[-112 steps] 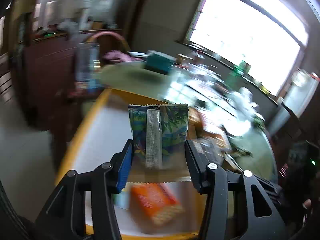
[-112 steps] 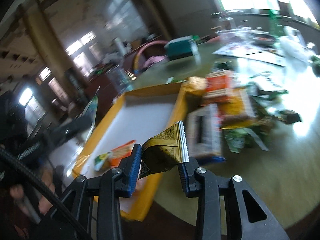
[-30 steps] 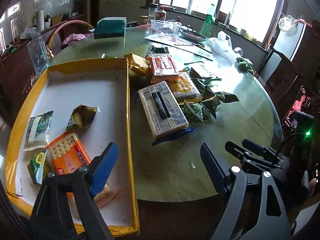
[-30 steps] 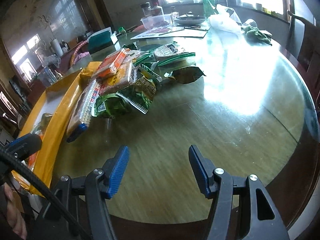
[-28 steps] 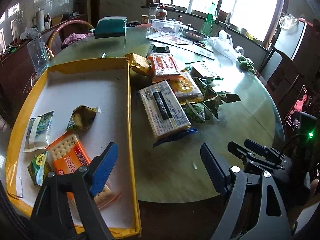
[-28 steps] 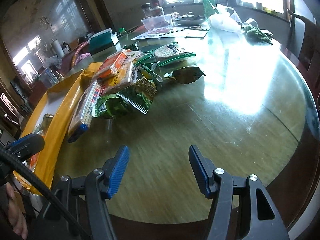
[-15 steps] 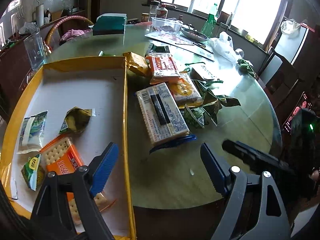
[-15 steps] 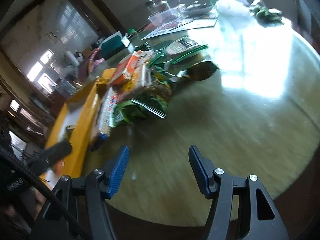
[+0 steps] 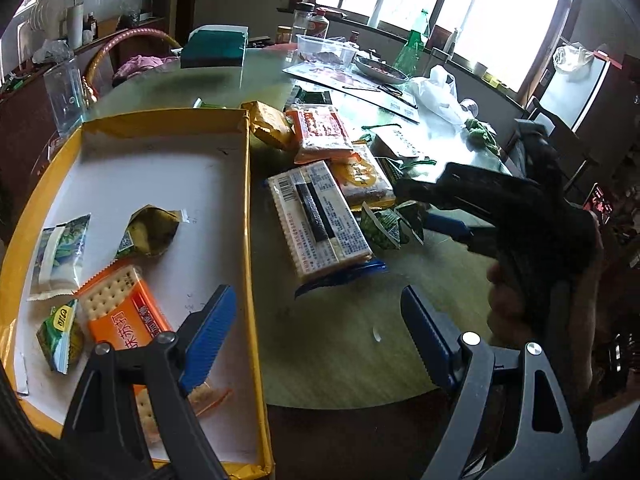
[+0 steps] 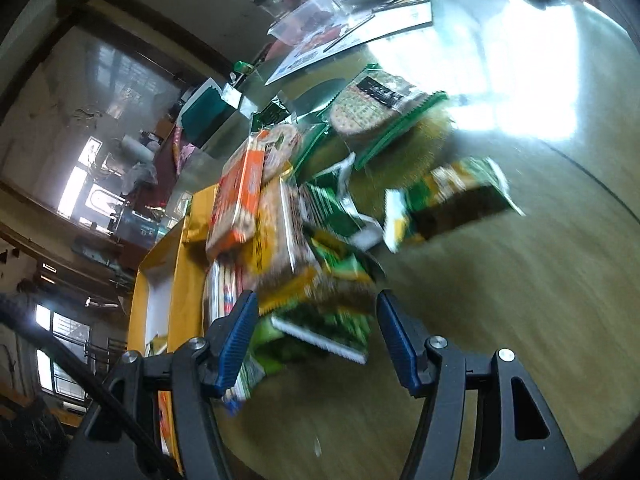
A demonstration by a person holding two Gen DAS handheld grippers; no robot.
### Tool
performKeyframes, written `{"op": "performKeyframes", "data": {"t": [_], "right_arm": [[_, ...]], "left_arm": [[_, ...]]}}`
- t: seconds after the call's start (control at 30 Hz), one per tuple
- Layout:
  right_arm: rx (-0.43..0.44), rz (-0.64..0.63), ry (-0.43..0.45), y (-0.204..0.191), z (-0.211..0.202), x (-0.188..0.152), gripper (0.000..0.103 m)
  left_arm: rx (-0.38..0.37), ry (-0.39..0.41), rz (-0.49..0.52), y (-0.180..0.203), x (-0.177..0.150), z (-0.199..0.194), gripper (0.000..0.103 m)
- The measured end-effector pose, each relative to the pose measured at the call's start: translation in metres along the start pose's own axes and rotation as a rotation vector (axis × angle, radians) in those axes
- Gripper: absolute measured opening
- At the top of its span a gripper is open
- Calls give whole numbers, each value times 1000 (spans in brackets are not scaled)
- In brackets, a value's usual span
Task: Organize snacks
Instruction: 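Move the right gripper to the green snack bag and grasp it, then lift the green snack bag with the right gripper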
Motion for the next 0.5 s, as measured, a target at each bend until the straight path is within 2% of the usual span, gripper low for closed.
{"op": "performKeyframes", "data": {"t": [0.07,0.13,0.3,0.5], "right_arm": [[-36,-13,3,-5,4,4,55],[-101,-37,19,-9,6,5,43],[-135,-65,26,-8,3,0,37],[-125,-95,38,3,-15,-23,35]], "left_arm": [[-1,2,-1,0,0,-1,84],[-1,3,2,1,-1,-2,84],[3,1,-5,-1,-1,-3,84],[1,-8,-29,-4,3,2,84]]}}
Point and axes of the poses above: each gripper's, at about its wrist camera, not at the fingertips, and z roughly the way its jaws point, y to its right, x to its top, the point moved 3 cm from there along z, roughly the way its jaws point, and after that the axes turned 5 degrees about -x, right-handed, at the moved point
